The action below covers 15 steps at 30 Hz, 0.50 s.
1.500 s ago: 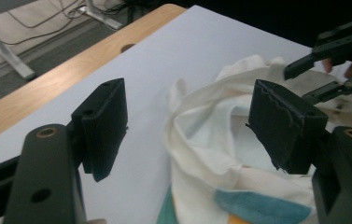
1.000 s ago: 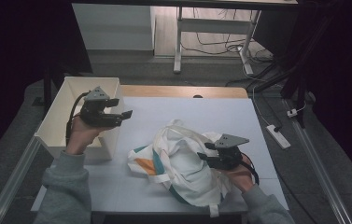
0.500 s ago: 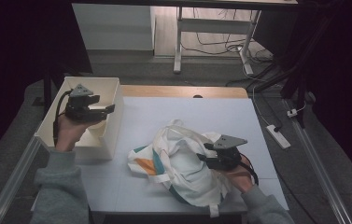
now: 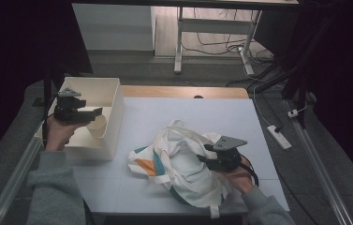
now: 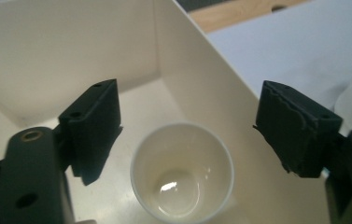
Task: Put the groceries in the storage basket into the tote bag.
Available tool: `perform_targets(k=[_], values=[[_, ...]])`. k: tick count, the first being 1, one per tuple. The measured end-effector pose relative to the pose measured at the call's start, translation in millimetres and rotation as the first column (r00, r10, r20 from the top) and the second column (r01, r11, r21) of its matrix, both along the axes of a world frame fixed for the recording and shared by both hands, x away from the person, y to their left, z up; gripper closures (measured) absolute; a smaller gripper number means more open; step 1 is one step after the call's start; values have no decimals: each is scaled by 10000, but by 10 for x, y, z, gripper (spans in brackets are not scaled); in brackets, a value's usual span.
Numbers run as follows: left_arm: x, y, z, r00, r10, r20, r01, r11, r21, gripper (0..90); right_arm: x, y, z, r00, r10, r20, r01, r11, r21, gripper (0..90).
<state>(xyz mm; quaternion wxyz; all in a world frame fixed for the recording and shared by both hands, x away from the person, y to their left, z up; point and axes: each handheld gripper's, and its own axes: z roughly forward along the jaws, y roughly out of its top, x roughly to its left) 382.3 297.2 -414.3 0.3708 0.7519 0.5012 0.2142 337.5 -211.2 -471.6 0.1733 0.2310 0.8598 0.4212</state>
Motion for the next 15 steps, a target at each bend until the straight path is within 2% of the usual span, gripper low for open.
perform_targets(k=[3, 8, 15], values=[[3, 8, -52, 9994, -120, -321, 128, 9996, 265, 190, -1, 0, -1, 10000, -3, -8, 3, 10000, -4, 494], [17, 46, -129, 9974, -413, -586, 418, 9991, 66, 160, 0, 10, -9, 10000, 20, 6, -20, 10000, -32, 492], [75, 29, -231, 9920, -735, -1030, 765, 9967, 258, 90, 0, 15, -16, 10000, 26, -15, -26, 10000, -72, 489]])
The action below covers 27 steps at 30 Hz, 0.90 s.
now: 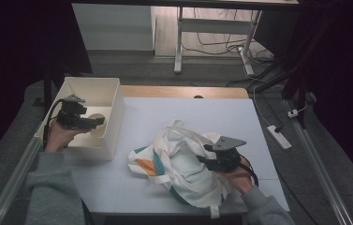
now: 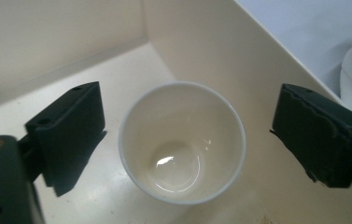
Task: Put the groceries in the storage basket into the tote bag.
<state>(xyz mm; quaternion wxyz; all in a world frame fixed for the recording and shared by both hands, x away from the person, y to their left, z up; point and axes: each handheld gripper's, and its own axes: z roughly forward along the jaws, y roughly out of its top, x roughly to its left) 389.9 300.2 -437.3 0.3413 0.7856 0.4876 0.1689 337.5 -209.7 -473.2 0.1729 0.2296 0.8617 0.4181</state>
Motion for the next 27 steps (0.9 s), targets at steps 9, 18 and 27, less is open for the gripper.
perform_targets(k=[9, 18, 27], values=[[89, -21, -168, 9976, -73, -685, 107, 9987, 490, 38, -1, 3, -7, 10000, 25, -17, -25, 10000, -29, 487], [129, -74, -242, 9965, -161, -825, 233, 9960, 868, 110, 1, 2, -11, 10000, 18, -8, -18, 10000, -42, 486], [133, -45, -251, 9960, 46, -887, 35, 9959, 907, 197, 2, 0, -13, 10000, -9, -5, 9, 10000, -50, 486]])
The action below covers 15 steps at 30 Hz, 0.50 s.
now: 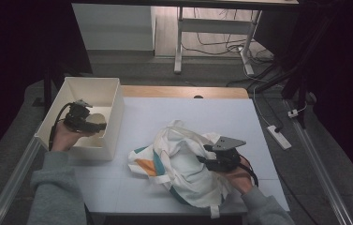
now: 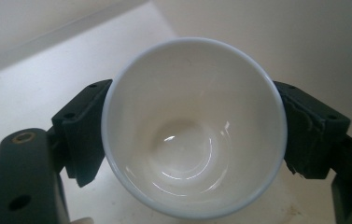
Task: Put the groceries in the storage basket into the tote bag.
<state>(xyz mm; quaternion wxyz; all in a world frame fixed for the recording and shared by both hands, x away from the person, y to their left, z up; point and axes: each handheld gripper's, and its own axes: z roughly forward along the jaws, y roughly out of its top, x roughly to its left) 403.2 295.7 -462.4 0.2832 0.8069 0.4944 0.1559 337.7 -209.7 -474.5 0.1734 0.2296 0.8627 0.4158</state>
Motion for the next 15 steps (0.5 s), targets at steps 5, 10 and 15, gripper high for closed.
perform_targets(k=[5, 10, 15], values=[[-40, 39, 88, 9971, 487, 587, -471, 9985, -287, 199, -2, 2, 1, 10000, 17, 19, -17, 10000, 19, 486], [-120, 72, 226, 9860, 950, 1370, -834, 9926, -878, 199, -3, 0, 2, 10000, 15, 15, -15, 10000, 33, 486], [-218, 97, 377, 9678, 1298, 2159, -945, 9815, -1668, 198, -3, 4, -1, 10000, 10, 45, -10, 10000, 4, 486]])
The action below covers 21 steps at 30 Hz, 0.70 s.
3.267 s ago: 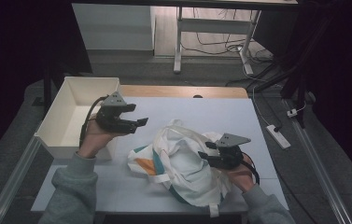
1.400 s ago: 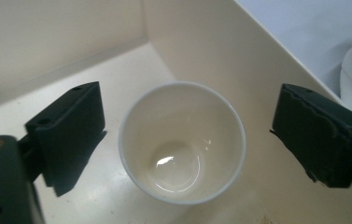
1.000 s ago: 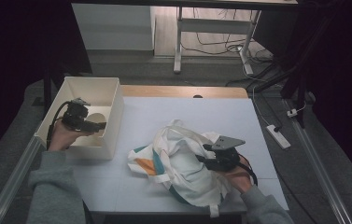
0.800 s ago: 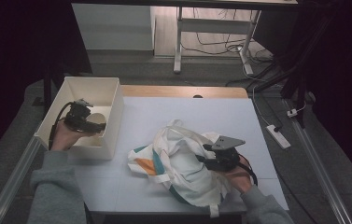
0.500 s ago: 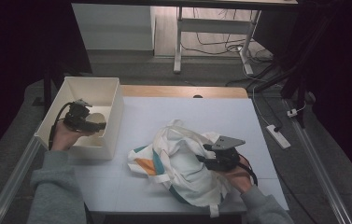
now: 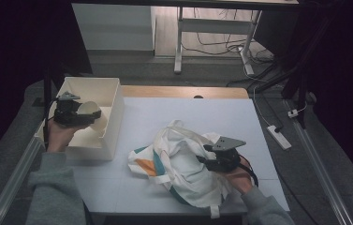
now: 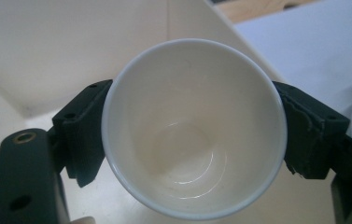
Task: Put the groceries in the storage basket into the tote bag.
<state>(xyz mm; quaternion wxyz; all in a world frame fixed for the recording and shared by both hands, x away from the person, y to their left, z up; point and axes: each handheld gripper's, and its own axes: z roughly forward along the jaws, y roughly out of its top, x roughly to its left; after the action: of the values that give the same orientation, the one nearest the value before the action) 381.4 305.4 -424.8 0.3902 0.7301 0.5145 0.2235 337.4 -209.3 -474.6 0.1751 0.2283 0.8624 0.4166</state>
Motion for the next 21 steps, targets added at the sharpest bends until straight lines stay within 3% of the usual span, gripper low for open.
perform_targets(k=[7, 12, 15, 18, 21], values=[[-101, -11, 160, 9962, 215, 841, -149, 9968, -782, 198, -4, 2, 0, 10000, 8, 26, -8, 10000, 8, 486], [-209, -26, 300, 9870, 223, 1594, 12, 9894, -1454, 198, -5, 5, 0, 10000, 19, 33, -19, 10000, -8, 482], [-265, -69, 374, 9799, 200, 1986, 111, 9879, -1546, 198, -5, 6, -1, 10000, 27, 45, -27, 10000, -9, 482], [-330, -103, 447, 9677, 465, 2477, -74, 9876, -1567, 199, -4, 5, -1, 10000, 34, 59, -34, 10000, -17, 480], [-365, -122, 486, 9640, 358, 2634, 69, 9872, -1594, 199, -5, 6, 0, 10000, 33, 58, -33, 10000, -6, 479]])
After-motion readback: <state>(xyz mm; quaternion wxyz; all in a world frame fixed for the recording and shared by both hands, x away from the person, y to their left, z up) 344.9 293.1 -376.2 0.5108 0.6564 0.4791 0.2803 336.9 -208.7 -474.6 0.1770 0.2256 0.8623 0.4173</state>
